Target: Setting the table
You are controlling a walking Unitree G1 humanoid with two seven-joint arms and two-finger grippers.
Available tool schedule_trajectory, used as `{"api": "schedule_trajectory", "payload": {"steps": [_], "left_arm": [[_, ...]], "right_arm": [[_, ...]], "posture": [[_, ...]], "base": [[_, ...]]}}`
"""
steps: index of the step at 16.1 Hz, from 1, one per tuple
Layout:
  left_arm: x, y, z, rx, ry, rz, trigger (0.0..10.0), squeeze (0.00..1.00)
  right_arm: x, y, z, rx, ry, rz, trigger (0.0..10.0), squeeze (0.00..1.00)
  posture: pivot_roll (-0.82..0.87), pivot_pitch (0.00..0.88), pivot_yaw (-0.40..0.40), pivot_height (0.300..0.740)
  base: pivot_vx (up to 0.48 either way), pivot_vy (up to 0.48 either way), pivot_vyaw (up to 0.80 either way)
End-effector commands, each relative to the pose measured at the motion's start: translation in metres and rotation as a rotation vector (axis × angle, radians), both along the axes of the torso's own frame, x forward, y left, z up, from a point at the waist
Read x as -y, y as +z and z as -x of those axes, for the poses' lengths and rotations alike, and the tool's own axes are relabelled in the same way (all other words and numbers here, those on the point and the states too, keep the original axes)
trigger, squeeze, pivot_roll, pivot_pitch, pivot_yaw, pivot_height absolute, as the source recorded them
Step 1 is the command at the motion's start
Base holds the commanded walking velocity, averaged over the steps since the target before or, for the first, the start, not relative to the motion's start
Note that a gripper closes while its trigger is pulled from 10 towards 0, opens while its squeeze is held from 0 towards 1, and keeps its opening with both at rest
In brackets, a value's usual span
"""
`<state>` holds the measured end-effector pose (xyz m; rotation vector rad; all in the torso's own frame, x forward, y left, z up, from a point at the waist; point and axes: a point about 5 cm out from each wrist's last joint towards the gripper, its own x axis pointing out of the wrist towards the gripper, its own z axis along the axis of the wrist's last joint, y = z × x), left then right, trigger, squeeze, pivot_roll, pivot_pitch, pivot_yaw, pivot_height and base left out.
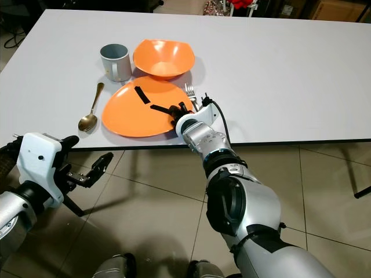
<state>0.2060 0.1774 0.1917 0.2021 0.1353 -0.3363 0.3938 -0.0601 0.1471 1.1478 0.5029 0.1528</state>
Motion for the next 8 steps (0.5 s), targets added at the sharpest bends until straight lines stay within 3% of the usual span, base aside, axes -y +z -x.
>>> {"api": "schedule_trajectory", "payload": {"steps": [1,8], "left_arm": [[0.0,0.002,0.001,0.007,0.005,-0.005,10.0,0.0],[0.005,0.001,-0.004,0.011,-0.024,0.007,10.0,0.0]], "right_arm": [[0.009,0.001,-0.002,0.004,-0.024,0.009,10.0,1.0],[0.033,-0.003,0.005,0.017,0.028,-0.078,10.0,1.0]], "posture": [[0.05,0.172,-0.036,0.74],[0.03,0.148,-0.02,0.74]], "base": [[0.0,0.0,0.0],[0.0,0.0,0.0]]}}
